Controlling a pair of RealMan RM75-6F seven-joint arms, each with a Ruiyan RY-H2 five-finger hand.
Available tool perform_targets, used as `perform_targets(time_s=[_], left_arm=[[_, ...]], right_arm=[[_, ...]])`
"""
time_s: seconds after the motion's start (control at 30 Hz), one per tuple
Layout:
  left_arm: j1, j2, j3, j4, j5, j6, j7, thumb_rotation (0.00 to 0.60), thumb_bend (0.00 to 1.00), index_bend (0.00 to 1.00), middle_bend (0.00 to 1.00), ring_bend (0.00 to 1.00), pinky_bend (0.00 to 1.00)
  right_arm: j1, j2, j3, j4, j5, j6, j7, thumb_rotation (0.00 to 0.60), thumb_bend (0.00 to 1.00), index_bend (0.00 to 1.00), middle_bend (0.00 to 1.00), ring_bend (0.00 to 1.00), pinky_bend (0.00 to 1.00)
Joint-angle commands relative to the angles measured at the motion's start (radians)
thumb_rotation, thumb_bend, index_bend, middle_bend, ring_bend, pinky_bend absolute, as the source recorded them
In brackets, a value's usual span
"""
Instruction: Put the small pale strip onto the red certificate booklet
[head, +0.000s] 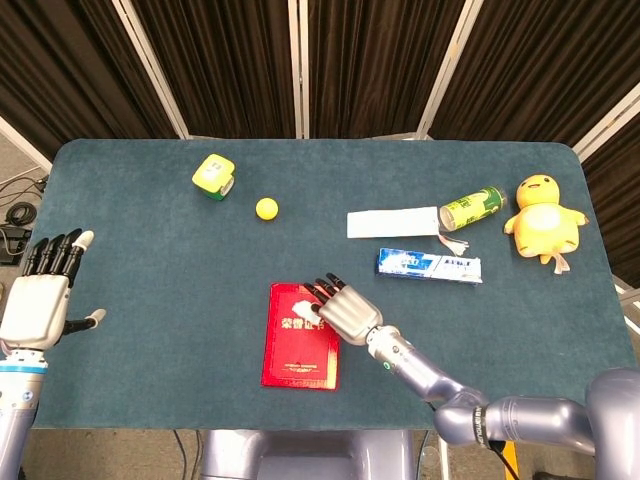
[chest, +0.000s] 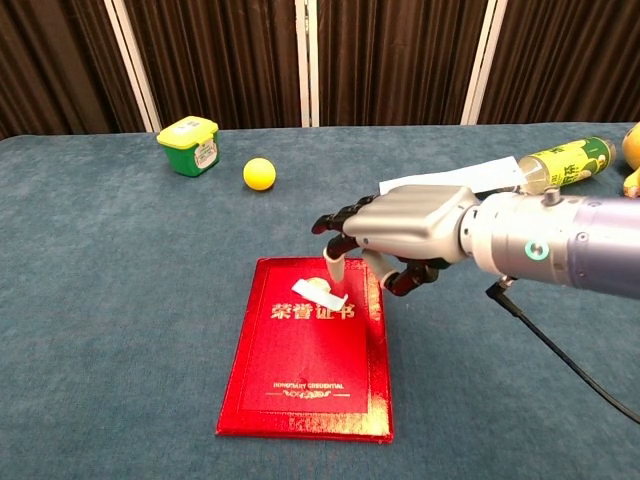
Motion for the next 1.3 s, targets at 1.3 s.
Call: perform_targets(time_s=[1.3], left_arm=[[0.02, 0.014, -0.031, 0.001, 0.02, -0.032, -0.029, 0.6, 0.0, 0.0, 0.0, 0.0, 0.0]], right_arm=[[0.033, -0.04, -0.124, 0.047, -0.001, 0.083, -0.014, 0.6, 0.94, 0.38, 0.0, 0.0, 0.0]])
